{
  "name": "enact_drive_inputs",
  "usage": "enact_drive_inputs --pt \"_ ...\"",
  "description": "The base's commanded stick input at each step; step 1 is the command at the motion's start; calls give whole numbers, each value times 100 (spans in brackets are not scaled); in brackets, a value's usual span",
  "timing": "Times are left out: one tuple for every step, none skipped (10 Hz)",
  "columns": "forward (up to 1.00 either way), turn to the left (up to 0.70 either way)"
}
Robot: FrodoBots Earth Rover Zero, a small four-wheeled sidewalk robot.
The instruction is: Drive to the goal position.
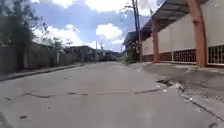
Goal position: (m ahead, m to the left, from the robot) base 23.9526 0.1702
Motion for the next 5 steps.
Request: enact_drive_inputs --pt "85 0" --pt "85 0" --pt "85 0" --pt "85 0" --pt "85 0"
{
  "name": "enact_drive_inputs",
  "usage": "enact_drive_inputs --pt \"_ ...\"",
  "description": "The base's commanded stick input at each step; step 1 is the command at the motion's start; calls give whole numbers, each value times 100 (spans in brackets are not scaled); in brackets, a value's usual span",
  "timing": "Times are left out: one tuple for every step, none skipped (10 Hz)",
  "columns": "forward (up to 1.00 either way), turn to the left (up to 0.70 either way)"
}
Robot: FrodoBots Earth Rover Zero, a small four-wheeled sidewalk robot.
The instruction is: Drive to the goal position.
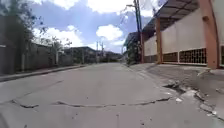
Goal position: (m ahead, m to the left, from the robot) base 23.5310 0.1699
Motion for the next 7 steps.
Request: enact_drive_inputs --pt "85 0" --pt "85 0" --pt "85 0" --pt "85 0" --pt "85 0" --pt "85 0" --pt "85 0"
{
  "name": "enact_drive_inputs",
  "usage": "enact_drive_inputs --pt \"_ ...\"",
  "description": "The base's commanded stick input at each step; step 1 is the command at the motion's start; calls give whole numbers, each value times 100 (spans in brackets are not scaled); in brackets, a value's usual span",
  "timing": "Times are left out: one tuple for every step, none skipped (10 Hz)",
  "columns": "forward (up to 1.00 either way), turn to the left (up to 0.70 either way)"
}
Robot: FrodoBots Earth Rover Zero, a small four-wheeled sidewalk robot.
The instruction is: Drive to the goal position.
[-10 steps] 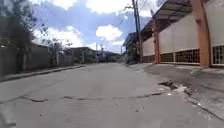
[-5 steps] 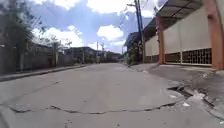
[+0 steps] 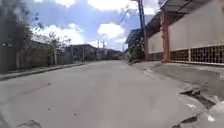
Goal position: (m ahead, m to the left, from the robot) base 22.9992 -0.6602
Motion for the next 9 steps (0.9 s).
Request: enact_drive_inputs --pt "85 0" --pt "85 0" --pt "85 0" --pt "85 0" --pt "85 -8" --pt "85 -28" --pt "85 -34" --pt "85 -34" --pt "85 -30"
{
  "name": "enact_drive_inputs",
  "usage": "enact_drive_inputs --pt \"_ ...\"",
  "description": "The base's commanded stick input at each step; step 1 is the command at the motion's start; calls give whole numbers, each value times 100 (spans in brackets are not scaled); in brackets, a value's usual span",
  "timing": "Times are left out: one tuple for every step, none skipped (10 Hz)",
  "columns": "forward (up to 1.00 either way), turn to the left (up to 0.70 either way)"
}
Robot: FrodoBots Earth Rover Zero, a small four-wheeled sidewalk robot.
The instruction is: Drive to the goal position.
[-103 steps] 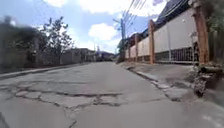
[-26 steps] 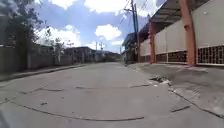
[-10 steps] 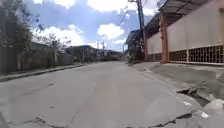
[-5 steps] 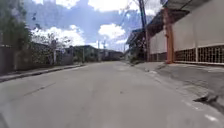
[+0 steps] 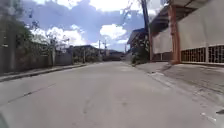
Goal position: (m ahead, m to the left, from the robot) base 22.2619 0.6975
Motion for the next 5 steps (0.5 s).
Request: enact_drive_inputs --pt "85 -9" --pt "85 0" --pt "85 0" --pt "85 0" --pt "85 0"
